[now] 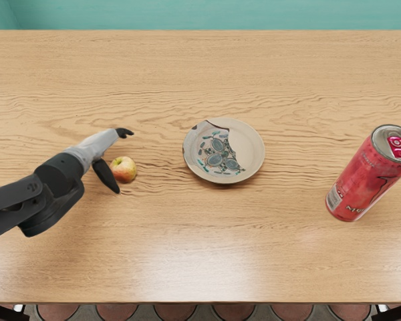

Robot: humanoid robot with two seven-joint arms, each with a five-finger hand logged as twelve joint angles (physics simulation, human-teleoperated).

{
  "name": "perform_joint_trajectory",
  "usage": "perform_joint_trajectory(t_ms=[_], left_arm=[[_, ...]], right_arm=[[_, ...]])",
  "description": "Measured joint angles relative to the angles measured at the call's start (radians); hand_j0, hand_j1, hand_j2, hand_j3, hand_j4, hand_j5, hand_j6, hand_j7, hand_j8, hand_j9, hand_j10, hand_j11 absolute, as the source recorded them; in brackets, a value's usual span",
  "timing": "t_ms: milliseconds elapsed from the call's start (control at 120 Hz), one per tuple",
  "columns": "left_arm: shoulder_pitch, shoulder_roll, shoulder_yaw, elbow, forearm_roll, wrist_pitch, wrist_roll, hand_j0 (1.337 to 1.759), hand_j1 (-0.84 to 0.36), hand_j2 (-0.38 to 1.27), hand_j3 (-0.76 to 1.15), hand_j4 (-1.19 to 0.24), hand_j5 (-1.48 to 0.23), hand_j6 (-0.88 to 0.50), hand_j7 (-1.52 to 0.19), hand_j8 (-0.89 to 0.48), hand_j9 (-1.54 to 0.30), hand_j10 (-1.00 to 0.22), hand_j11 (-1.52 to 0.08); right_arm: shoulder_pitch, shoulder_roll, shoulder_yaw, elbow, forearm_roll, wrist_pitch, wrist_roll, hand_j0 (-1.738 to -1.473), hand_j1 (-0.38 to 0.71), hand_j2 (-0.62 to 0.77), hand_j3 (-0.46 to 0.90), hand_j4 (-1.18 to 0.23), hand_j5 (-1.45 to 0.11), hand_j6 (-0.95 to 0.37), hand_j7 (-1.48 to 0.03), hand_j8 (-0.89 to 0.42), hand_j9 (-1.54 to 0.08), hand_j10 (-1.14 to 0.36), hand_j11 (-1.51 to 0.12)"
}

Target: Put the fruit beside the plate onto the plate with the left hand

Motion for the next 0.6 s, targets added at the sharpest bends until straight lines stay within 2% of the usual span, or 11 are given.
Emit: perform_joint_trajectory(t_ms=[600], left_arm=[[0.002, -0.028, 0.004, 0.005, 0.005, 0.015, 0.0, 1.658, 0.01, 0.06, 0.0, -0.29, -0.37, -0.29, -0.37, -0.29, -0.37, -0.29, -0.37]], right_arm=[[0.0, 0.0, 0.0, 0.0, -0.001, 0.0, 0.0, -1.658, -0.35, 0.0, 0.0, 0.0, 0.0, 0.0, 0.0, 0.0, 0.0, 0.0, 0.0]])
